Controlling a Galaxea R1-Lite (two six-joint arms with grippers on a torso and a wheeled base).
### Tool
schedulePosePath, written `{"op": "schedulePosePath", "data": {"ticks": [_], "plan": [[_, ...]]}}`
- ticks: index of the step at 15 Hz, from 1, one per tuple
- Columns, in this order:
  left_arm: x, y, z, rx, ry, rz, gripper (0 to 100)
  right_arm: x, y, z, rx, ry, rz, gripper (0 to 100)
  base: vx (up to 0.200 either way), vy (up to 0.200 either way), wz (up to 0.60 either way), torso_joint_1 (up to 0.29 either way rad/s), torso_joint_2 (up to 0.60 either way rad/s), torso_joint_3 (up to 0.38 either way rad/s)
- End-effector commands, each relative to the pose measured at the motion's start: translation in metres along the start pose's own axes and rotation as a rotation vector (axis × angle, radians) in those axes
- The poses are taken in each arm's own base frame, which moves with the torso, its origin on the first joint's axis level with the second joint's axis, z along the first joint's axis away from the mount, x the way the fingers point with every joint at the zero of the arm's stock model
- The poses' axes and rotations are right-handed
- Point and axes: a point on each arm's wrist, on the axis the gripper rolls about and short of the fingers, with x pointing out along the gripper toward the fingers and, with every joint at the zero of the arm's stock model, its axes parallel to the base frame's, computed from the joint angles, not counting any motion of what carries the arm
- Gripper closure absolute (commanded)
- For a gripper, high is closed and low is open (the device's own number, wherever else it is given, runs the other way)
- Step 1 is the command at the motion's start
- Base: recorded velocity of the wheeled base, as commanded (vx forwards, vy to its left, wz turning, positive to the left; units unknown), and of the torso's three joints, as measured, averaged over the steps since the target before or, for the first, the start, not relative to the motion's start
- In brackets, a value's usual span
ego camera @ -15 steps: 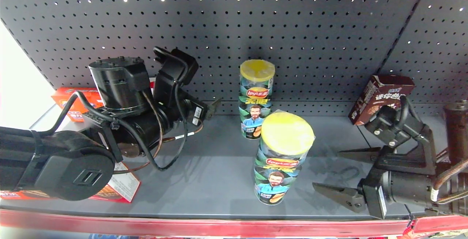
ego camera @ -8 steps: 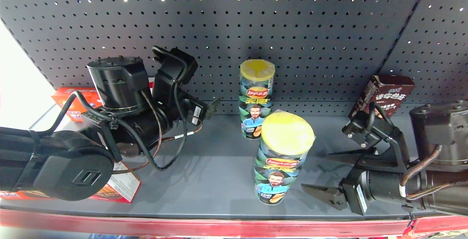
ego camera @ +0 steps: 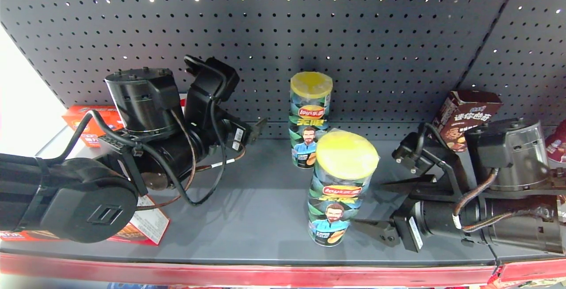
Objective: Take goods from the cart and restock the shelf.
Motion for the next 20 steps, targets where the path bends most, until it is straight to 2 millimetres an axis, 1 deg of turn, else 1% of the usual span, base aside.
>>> {"op": "schedulePosePath", "data": {"ticks": [1,3,4,7,11,13,17,20], "plan": [[0.000,0.000,0.000,0.000,0.000,0.001,0,0.006,0.003,0.002,-0.007,0.002,0.012,0,0.000,0.000,0.00,0.000,0.00,0.000],[0.000,0.000,0.000,0.000,0.000,0.001,0,0.004,0.005,0.002,-0.012,-0.005,0.018,0,0.000,0.000,0.00,0.000,0.00,0.000],[0.000,0.000,0.000,0.000,0.002,0.000,0,0.000,0.003,-0.002,-0.004,0.002,0.010,0,0.000,0.000,0.00,0.000,0.00,0.000],[-0.001,-0.001,-0.002,0.001,0.009,-0.002,0,-0.008,-0.008,-0.009,0.019,0.007,-0.033,0,0.000,0.000,0.00,0.000,0.00,0.000],[-0.001,-0.001,-0.002,0.001,0.009,-0.002,0,-0.008,-0.021,-0.011,0.045,0.011,-0.080,0,0.000,0.000,0.00,0.000,0.00,0.000],[-0.001,-0.001,-0.002,0.001,0.007,-0.002,0,-0.004,-0.022,-0.010,0.046,0.016,-0.080,0,0.000,0.000,0.00,0.000,0.00,0.000],[-0.001,-0.001,-0.002,0.001,0.007,-0.002,0,0.005,-0.018,-0.010,0.036,0.022,-0.061,0,0.000,0.000,0.00,0.000,0.00,0.000],[-0.001,0.000,-0.002,0.001,0.005,-0.001,0,0.013,-0.013,-0.004,0.024,0.015,-0.040,0,0.000,0.000,0.00,0.000,0.00,0.000]]}}
